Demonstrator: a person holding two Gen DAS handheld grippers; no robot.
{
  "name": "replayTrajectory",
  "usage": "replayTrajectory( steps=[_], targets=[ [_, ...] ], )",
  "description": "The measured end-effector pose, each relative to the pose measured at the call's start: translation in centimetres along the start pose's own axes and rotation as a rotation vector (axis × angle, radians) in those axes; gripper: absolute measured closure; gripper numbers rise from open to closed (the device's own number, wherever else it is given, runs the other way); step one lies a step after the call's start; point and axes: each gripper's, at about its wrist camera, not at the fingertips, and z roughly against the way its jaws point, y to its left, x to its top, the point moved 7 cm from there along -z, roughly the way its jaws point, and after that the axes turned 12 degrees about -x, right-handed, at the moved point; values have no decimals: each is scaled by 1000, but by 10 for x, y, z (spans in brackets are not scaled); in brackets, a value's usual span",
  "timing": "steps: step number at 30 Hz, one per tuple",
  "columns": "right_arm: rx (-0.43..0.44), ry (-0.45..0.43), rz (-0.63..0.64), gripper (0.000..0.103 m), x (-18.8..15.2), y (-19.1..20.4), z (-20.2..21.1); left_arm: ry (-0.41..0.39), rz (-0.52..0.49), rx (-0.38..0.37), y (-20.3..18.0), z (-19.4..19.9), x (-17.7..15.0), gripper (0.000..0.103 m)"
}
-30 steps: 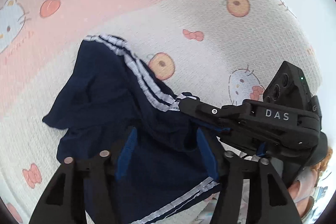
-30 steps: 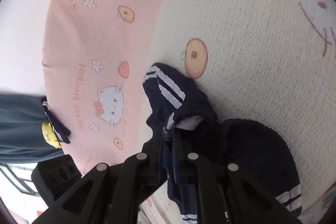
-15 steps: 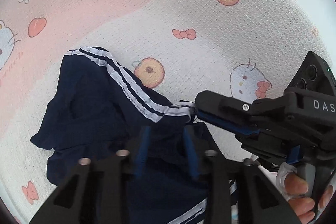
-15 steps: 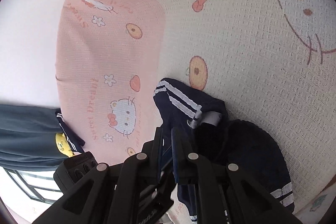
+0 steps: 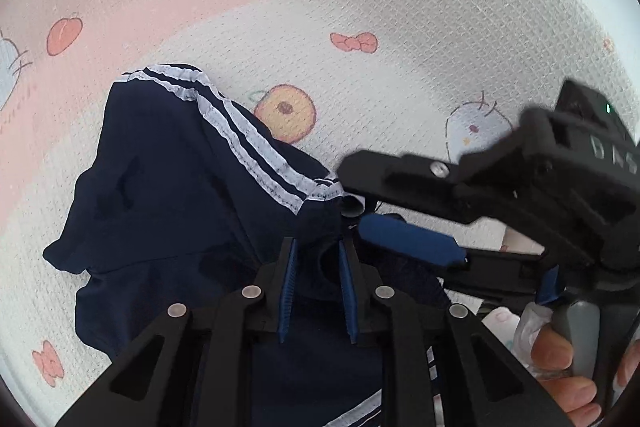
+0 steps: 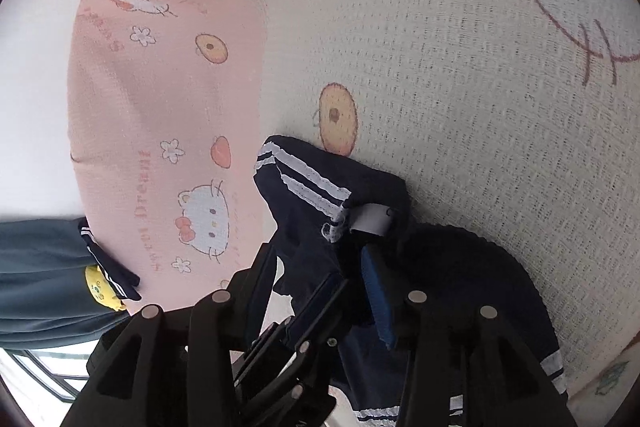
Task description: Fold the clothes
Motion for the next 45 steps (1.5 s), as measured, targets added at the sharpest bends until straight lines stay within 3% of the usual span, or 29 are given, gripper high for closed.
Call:
replayTrajectory(
  steps=[8, 10, 12, 14, 18, 19, 21, 22, 23, 32, 37, 40, 45],
  targets=[
    [-98, -12, 12, 59, 16, 4, -18, -7, 9, -27, 2, -1, -2, 85],
    [-125, -16, 12, 64, 19, 2, -22, -12, 4, -28, 2, 0, -2, 85],
    [-146, -16, 7, 82, 21, -1, -26, -14, -13, -23, 1, 2, -2, 85],
    [-158, -21, -7, 93, 22, -4, -28, -14, -30, -13, 0, 4, -2, 85],
    [-109, -31, -6, 94, 20, -2, -26, 2, 18, -19, 7, 9, -2, 85],
    [-94, -40, 12, 94, 19, 3, -23, 6, 52, -46, 9, 11, -2, 83],
    [-55, -58, 48, 94, 16, 13, -14, 13, 96, -62, 12, 15, -1, 68],
    [-35, -64, 65, 94, 14, 17, -10, 5, 95, -56, 11, 19, 1, 55],
    [-17, -67, 78, 94, 12, 20, -6, -7, 89, -46, 10, 23, 3, 53],
    [80, -70, 118, 94, 7, 24, 10, -15, 11, 16, -8, 40, 16, 52],
    [116, -85, 131, 94, 8, 28, 22, 7, -66, 69, -20, 27, 11, 52],
    [111, -89, 133, 94, 8, 26, 25, -33, -67, 89, -19, 23, 17, 53],
    [99, -67, 105, 94, 10, 18, 21, -81, 6, 28, -12, 26, 22, 82]
  ],
)
